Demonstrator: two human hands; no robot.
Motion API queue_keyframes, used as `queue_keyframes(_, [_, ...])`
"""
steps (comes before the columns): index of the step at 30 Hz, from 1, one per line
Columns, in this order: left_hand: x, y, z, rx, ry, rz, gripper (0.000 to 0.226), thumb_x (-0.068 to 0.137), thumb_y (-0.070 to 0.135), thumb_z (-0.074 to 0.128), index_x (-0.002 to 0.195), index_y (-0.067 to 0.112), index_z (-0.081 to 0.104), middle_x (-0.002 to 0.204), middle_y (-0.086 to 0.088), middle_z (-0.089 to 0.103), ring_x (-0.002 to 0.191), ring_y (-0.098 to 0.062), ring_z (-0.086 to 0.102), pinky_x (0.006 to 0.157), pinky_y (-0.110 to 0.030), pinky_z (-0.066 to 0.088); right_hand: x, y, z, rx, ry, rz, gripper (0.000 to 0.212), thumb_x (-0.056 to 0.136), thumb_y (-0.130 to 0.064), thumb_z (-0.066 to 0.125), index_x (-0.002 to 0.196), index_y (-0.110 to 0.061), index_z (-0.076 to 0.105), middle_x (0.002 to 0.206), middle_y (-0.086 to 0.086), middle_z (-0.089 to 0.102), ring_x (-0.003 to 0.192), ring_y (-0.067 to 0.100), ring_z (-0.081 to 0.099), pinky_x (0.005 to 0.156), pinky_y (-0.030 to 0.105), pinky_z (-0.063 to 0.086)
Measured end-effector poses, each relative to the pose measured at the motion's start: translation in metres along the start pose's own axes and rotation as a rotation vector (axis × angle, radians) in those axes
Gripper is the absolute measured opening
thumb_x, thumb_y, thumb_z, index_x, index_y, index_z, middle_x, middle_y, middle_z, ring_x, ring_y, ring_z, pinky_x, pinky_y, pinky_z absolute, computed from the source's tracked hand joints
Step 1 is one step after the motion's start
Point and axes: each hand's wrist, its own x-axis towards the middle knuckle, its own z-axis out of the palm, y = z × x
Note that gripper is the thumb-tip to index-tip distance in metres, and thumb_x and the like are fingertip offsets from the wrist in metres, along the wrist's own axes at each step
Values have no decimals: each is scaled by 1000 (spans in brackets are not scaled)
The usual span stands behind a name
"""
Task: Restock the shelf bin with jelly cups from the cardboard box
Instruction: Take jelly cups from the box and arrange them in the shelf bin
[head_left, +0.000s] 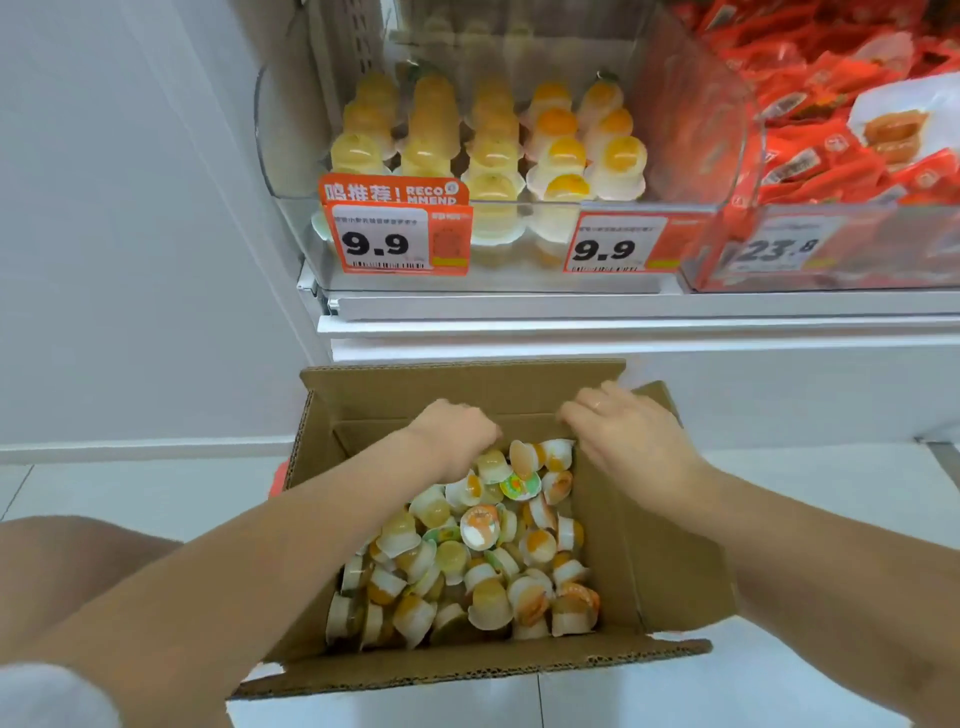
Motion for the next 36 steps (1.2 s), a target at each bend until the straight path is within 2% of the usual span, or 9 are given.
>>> queue_keyframes(4, [25, 22, 59, -55, -117, -51, 33, 88, -1, 48, 118, 12, 55, 116, -8, 60, 103, -27, 59, 71, -33, 44, -6, -19, 78, 135, -716, 85, 52, 84, 9, 51, 132, -10, 42, 122, 12, 50, 113, 29, 47, 76, 36, 46])
queue_keyframes(8, [41, 52, 129, -122, -278, -139, 30, 90, -1, 49, 118, 8, 56, 119, -10, 60, 110, -26, 58, 81, -34, 48, -16, -23, 146, 253, -992, 190, 65, 92, 4, 41, 149, -7, 12, 137, 21, 41, 117, 35, 49, 89, 41, 46])
queue_keyframes(12, [57, 57, 164, -295, -274, -332, 41, 90, -2, 52, 130, 4, 45, 127, -12, 53, 112, -25, 58, 84, -32, 50, -24, -31, 188, 164, -968, 302, 68, 94, -3, 42, 149, -3, 1, 137, 18, 46, 123, 30, 46, 94, 36, 43])
queue_keyframes(17, [68, 60, 189, -210, -140, -387, 58, 94, 2, 42, 146, 4, 15, 139, -17, 34, 116, -24, 50, 76, -30, 52, -23, -38, 218, 115, -1022, 356, 76, 89, -12, 55, 149, -5, 9, 138, 15, 46, 127, 28, 41, 98, 33, 37])
queue_keyframes(23, [74, 58, 203, -228, -87, -386, 50, 93, 9, 48, 138, 9, 27, 131, -12, 41, 110, -23, 54, 69, -30, 51, -19, -34, 227, 127, -973, 356, 75, 87, -6, 57, 148, -4, 12, 135, 15, 49, 123, 28, 45, 94, 33, 42])
queue_keyframes(27, [70, 50, 207, -439, -54, -366, 52, 89, 22, 58, 133, 11, 32, 130, -8, 42, 106, -26, 56, 66, -34, 48, -23, -36, 211, 218, -872, 441, 70, 87, 2, 52, 147, -3, 16, 132, 15, 50, 121, 29, 44, 92, 36, 44])
queue_keyframes(30, [61, 45, 202, -666, 1, -377, 54, 82, 28, 67, 126, 13, 40, 127, -6, 42, 104, -27, 55, 69, -38, 51, -33, -41, 194, 396, -754, 608, 71, 85, 1, 55, 146, -9, 19, 122, 13, 54, 112, 30, 53, 87, 37, 48])
queue_keyframes(33, [47, 45, 187, -803, 115, -333, 56, 73, 23, 73, 120, 11, 43, 117, -6, 48, 106, -24, 52, 74, -34, 47, -41, -36, 179, 856, -575, 817, 68, 79, -8, 70, 135, -13, 33, 112, 8, 61, 101, 24, 60, 80, 32, 49])
queue_keyframes(36, [32, 46, 149, -916, 188, -267, 55, 70, 16, 74, 111, 15, 36, 95, 1, 53, 88, -20, 54, 57, -27, 38, -41, -24, 153, 1174, -461, 888, 68, 67, -6, 83, 121, -10, 41, 116, 8, 61, 106, 21, 59, 88, 34, 51])
